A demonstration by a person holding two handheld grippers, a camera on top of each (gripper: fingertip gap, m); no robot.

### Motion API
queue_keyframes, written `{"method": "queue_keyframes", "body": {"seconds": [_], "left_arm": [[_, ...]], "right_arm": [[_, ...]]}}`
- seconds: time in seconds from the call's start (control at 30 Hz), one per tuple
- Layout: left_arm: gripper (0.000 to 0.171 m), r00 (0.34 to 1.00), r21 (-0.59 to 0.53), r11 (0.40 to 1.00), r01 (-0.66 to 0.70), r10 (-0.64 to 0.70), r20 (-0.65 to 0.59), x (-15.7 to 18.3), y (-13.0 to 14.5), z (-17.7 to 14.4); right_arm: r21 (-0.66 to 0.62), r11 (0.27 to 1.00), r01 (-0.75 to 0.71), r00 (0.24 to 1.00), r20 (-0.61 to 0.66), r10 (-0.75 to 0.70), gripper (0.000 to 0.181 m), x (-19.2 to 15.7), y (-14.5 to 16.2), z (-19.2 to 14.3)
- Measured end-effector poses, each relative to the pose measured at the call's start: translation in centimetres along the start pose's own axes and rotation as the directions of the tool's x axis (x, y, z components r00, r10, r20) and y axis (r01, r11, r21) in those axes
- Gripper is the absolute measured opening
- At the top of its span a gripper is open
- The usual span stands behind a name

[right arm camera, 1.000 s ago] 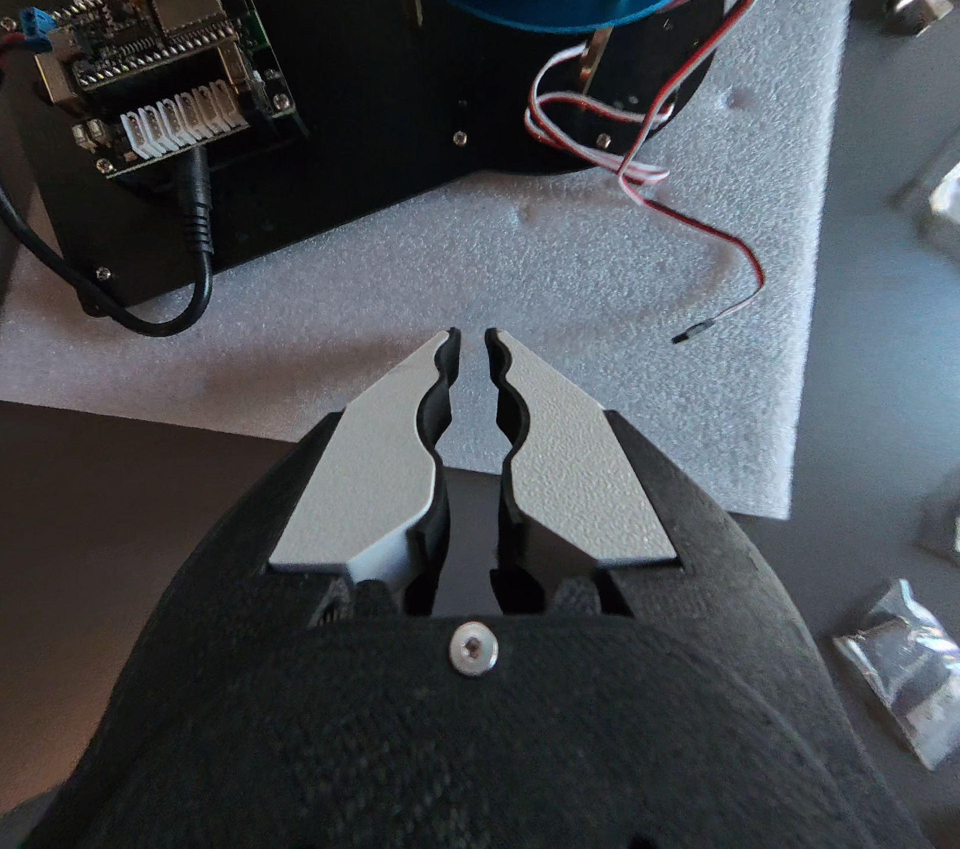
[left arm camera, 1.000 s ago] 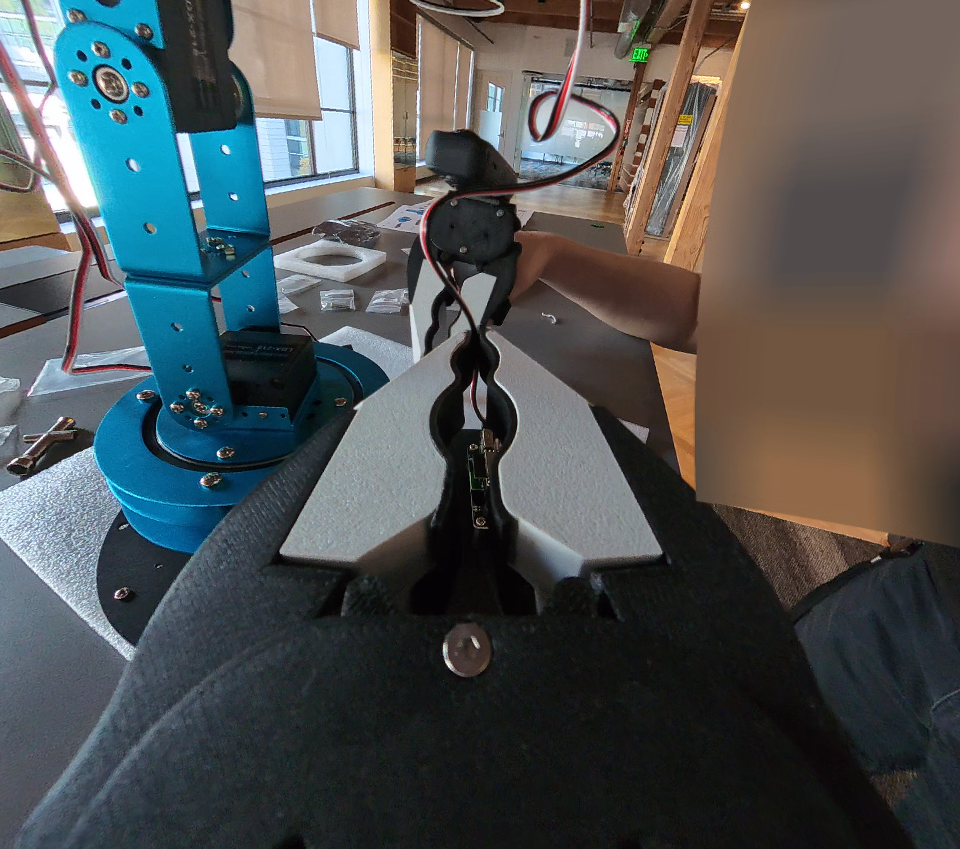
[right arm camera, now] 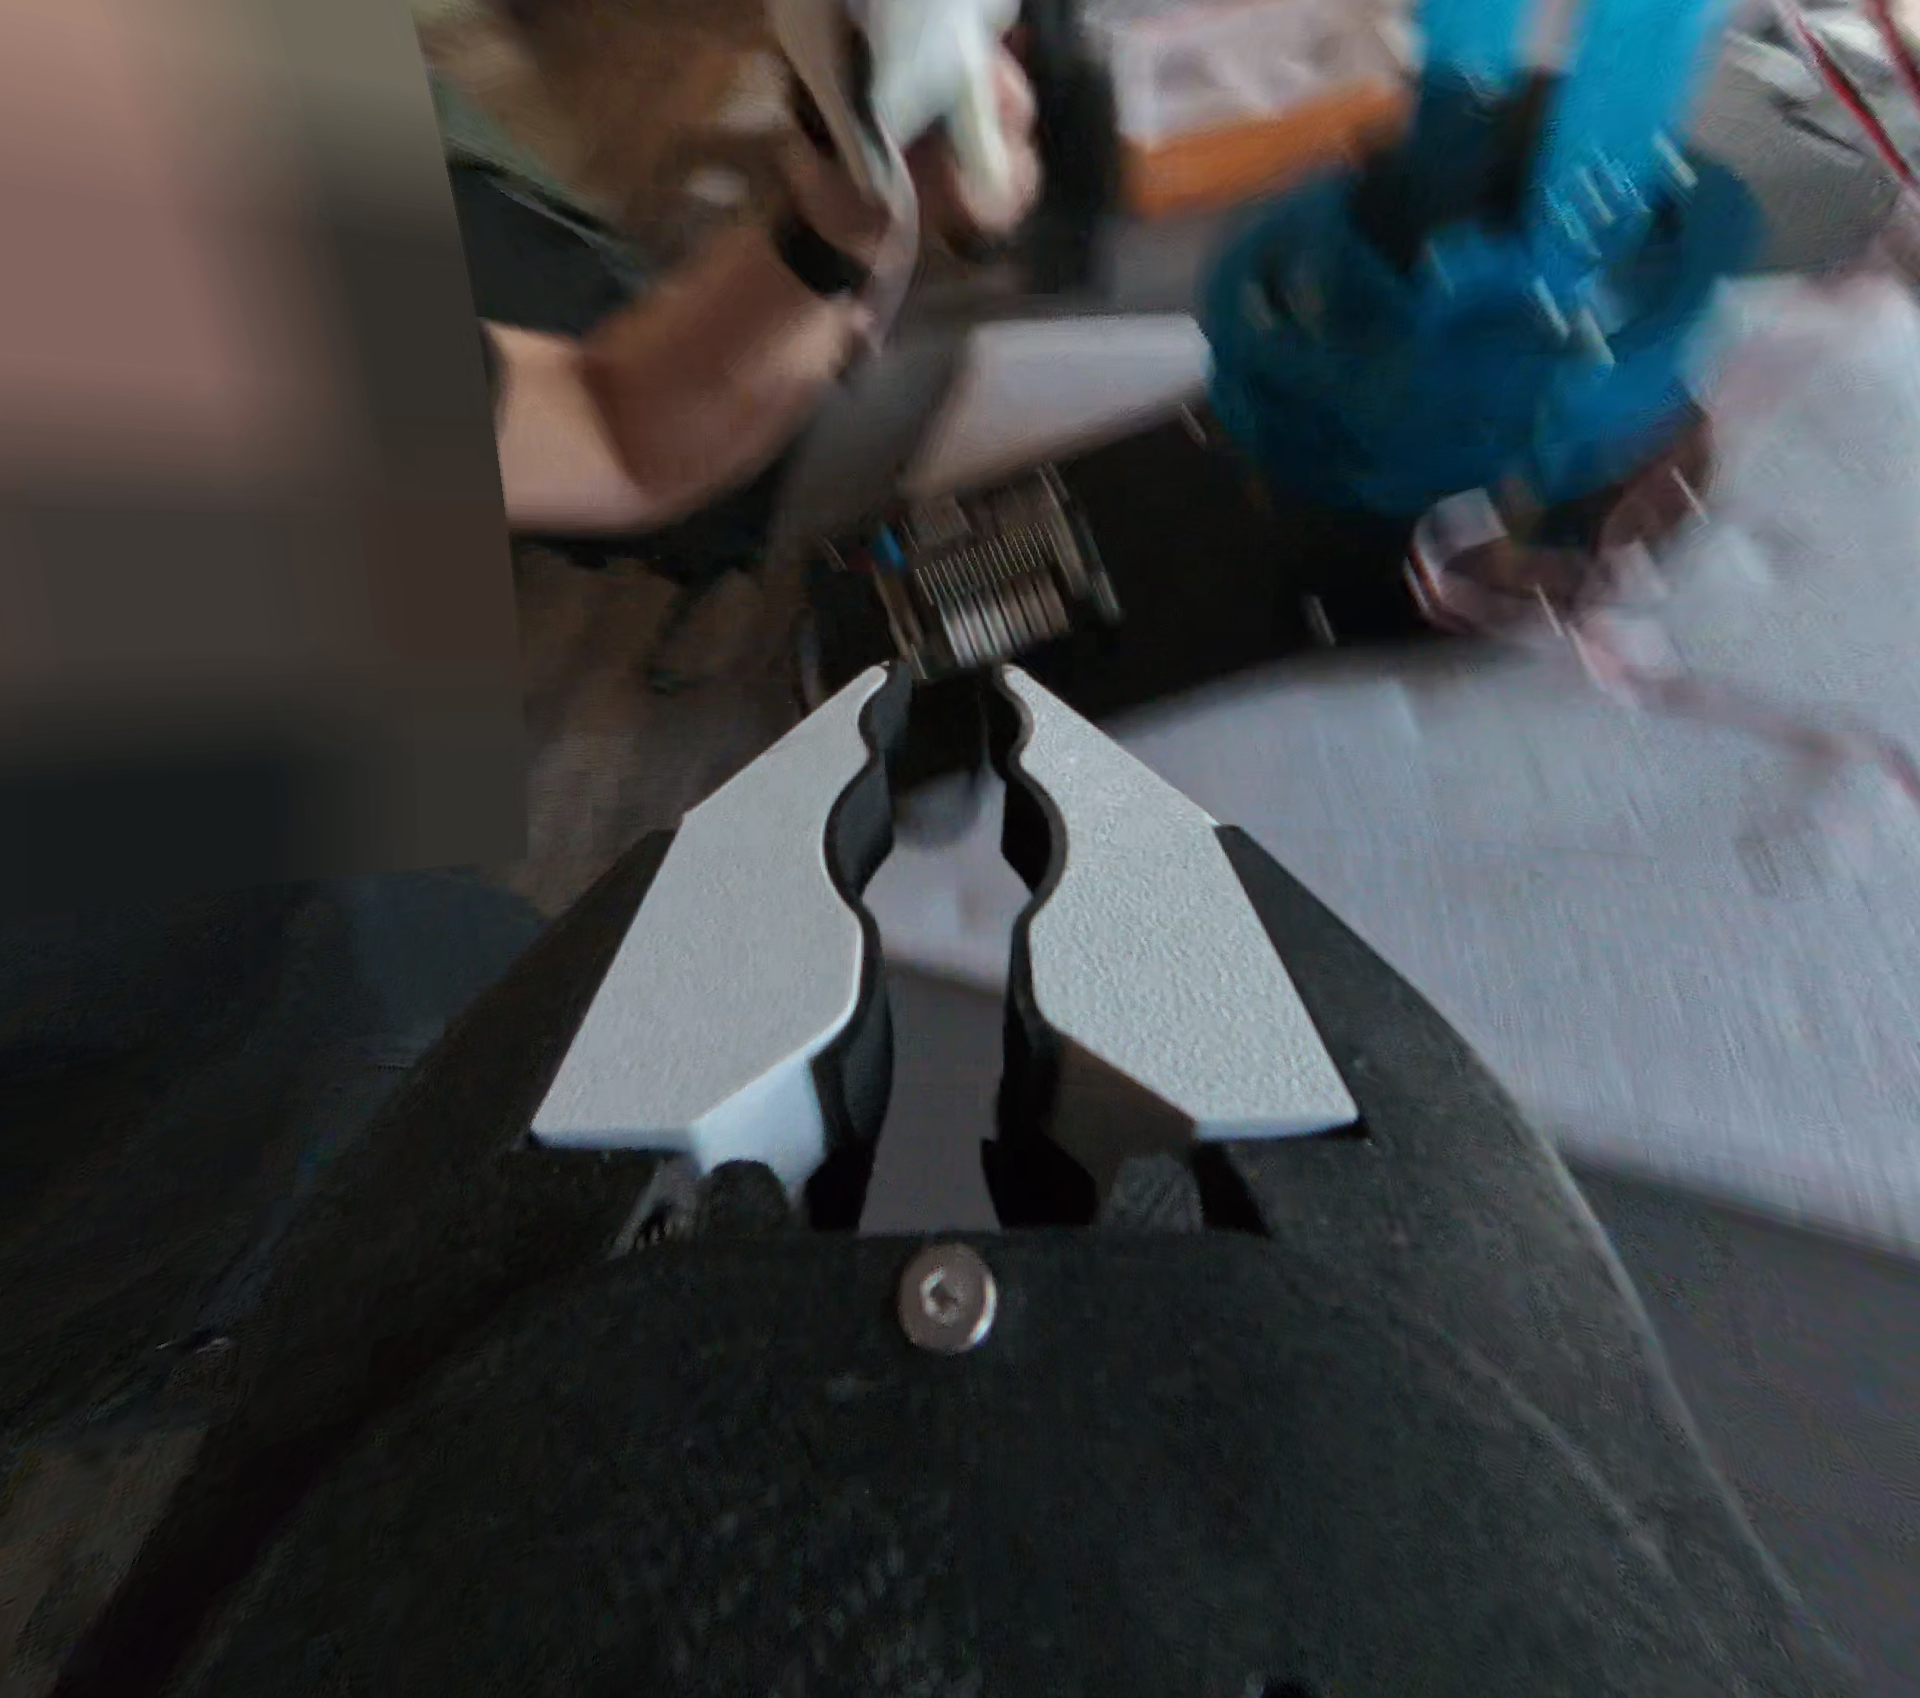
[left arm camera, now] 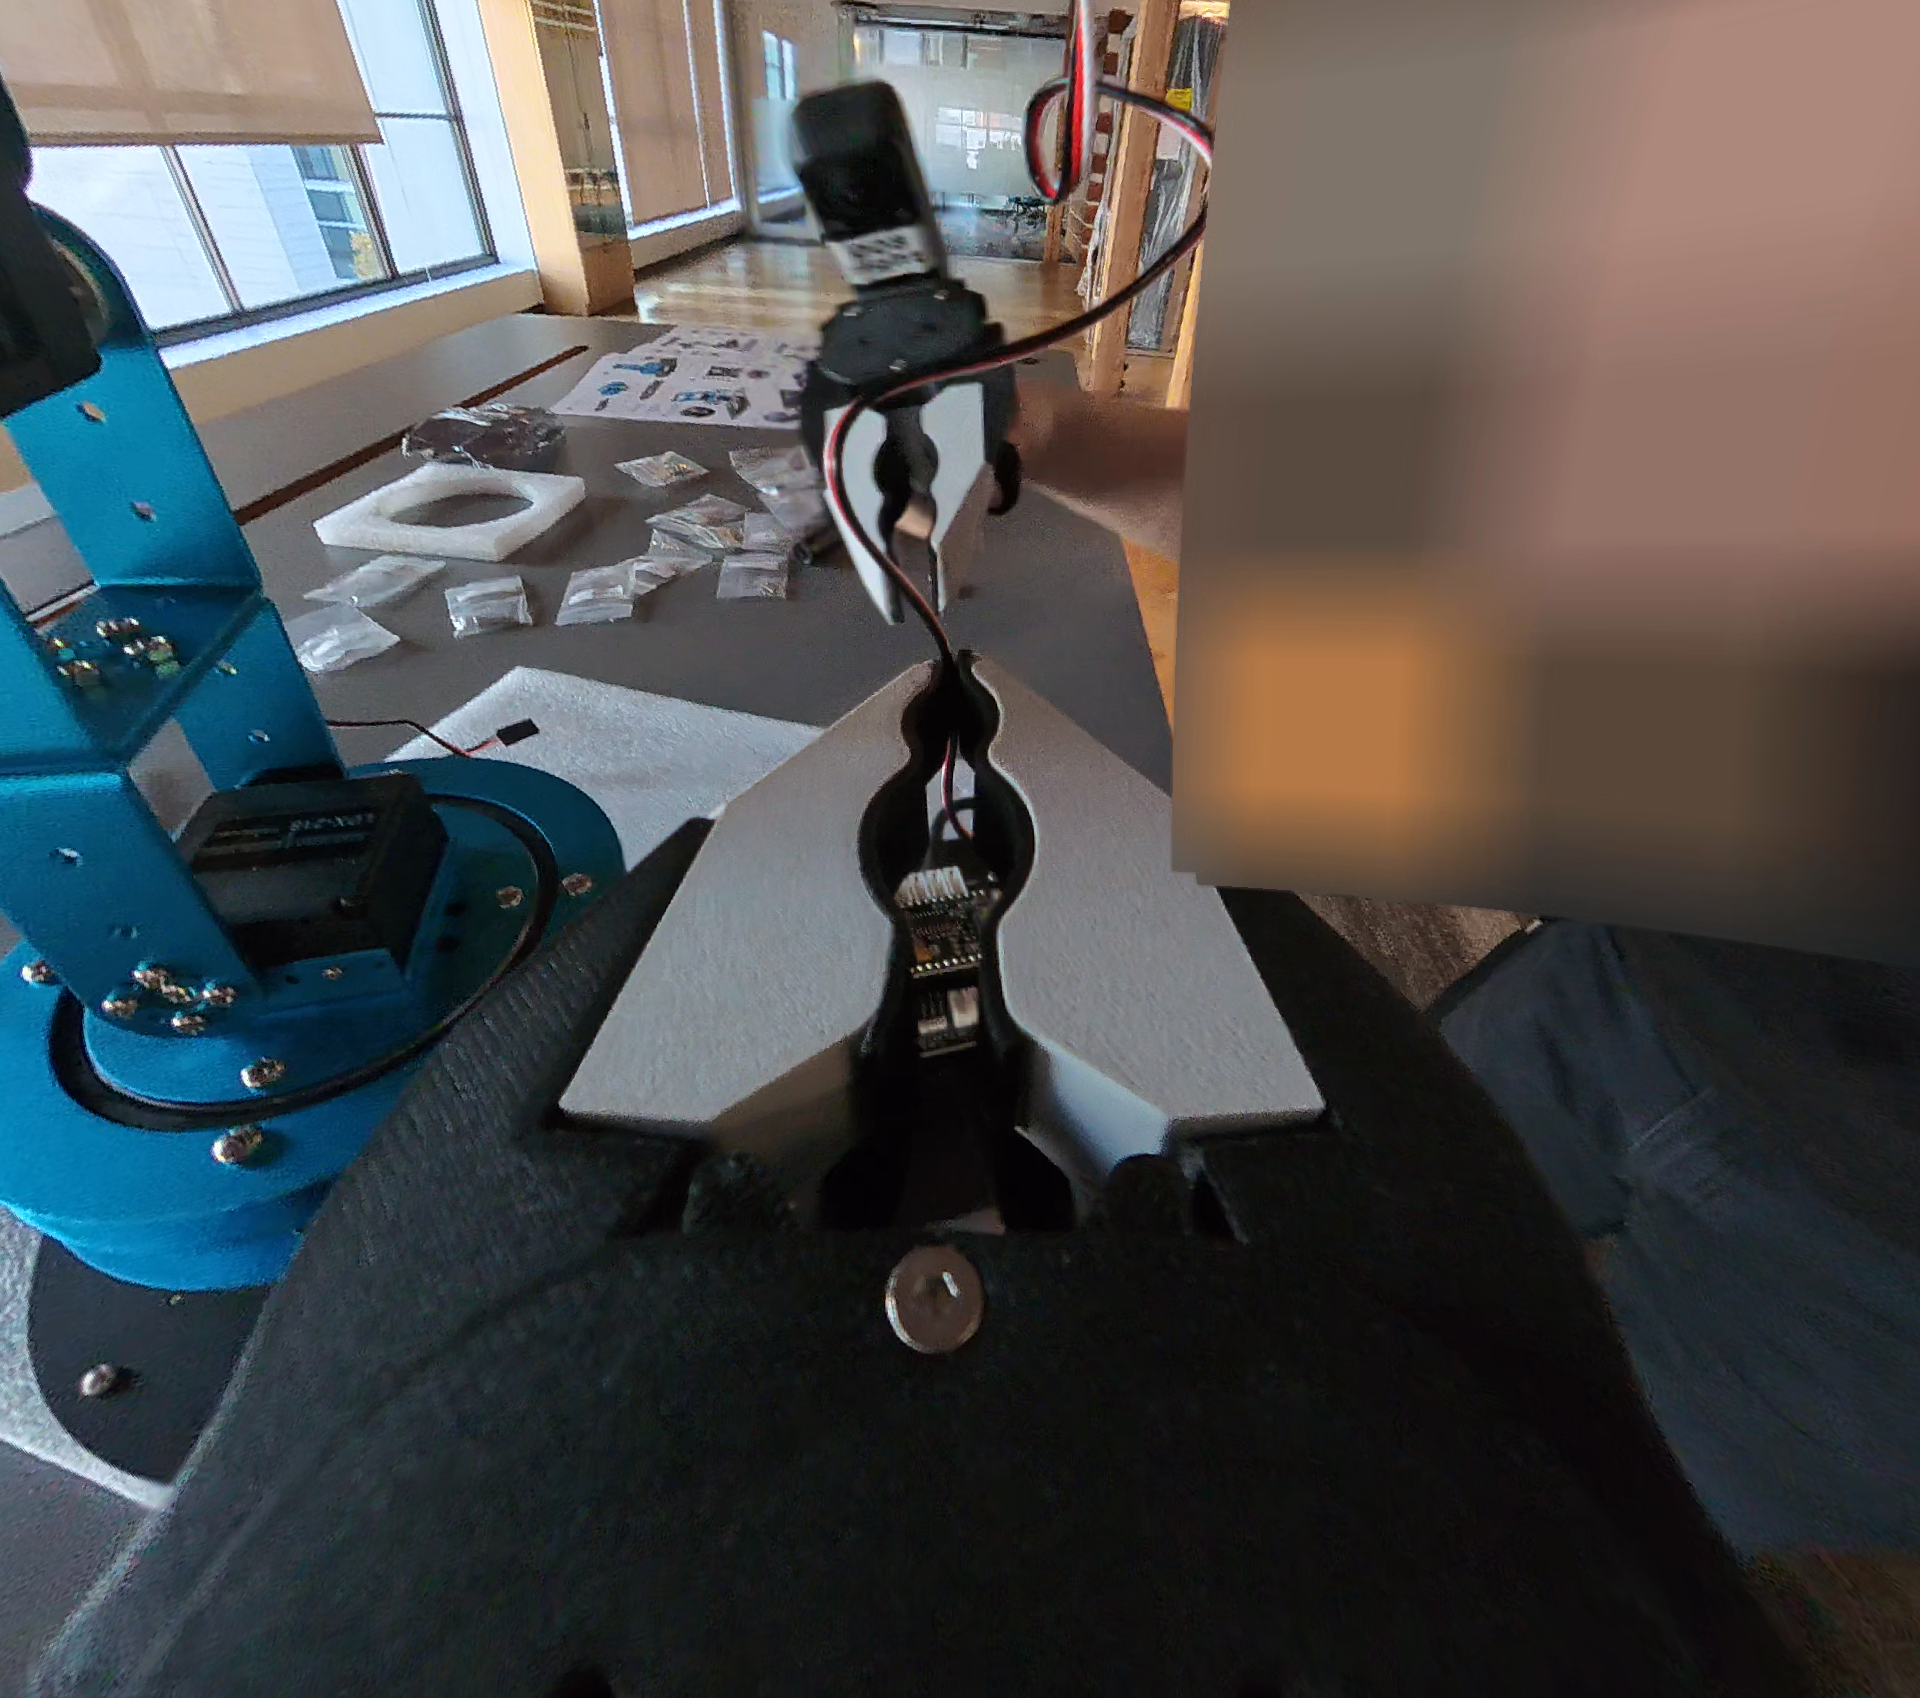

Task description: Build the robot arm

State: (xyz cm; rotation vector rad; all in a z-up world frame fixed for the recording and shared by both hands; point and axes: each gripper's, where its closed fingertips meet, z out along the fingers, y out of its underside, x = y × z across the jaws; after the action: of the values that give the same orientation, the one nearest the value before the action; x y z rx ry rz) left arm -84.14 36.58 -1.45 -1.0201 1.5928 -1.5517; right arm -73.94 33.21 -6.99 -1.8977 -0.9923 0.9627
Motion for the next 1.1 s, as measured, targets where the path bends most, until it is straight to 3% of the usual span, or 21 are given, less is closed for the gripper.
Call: {"method": "queue_keyframes", "body": {"seconds": [0.07,0.17,0.37,0.47,0.7,0.83,0.97,1.03,1.1], "left_arm": [[0.000,1.000,-0.013,1.000,0.025,-0.025,-0.008,0.3,0.0,-0.4],[0.000,0.997,-0.017,0.998,0.064,-0.064,-0.030,0.8,-0.5,-1.0],[0.000,0.995,-0.050,0.995,0.090,-0.092,-0.042,1.5,-0.5,-1.1],[0.000,0.991,-0.058,0.992,0.115,-0.118,-0.060,2.0,-0.4,-1.0],[0.000,0.987,-0.063,0.988,0.140,-0.144,-0.067,4.0,0.2,-1.7],[0.000,0.986,-0.077,0.986,0.147,-0.153,-0.070,5.9,0.9,-2.0],[0.000,0.987,-0.103,0.985,0.142,-0.148,-0.056,7.1,1.9,-2.3],[0.000,0.989,-0.104,0.985,0.138,-0.143,-0.043,7.2,2.2,-2.6],[0.000,0.990,-0.109,0.985,0.130,-0.135,-0.033,7.0,2.7,-2.9]], "right_arm": [[-0.094,0.995,-0.046,0.980,-0.199,0.027,0.011,-0.2,5.5,-3.5],[-0.180,0.982,-0.058,0.920,-0.392,-0.017,0.011,-2.0,10.1,-6.9],[-0.382,0.908,-0.172,0.875,-0.483,-0.038,0.018,-3.6,16.3,-8.1],[-0.389,0.905,-0.172,0.868,-0.494,-0.047,0.005,-3.9,16.2,-7.9],[-0.368,0.909,-0.195,0.866,-0.500,-0.017,0.009,-4.4,16.0,-7.3],[-0.242,0.968,0.065,0.863,-0.473,-0.176,0.025,-9.1,13.4,-4.0],[-0.329,0.936,0.126,0.823,-0.493,-0.284,0.035,-10.3,15.7,-2.3],[-0.299,0.944,0.141,0.803,-0.523,-0.286,0.006,-10.0,15.3,-2.6],[-0.302,0.940,0.156,0.797,-0.523,-0.300,0.003,-9.9,15.3,-2.6]]}}
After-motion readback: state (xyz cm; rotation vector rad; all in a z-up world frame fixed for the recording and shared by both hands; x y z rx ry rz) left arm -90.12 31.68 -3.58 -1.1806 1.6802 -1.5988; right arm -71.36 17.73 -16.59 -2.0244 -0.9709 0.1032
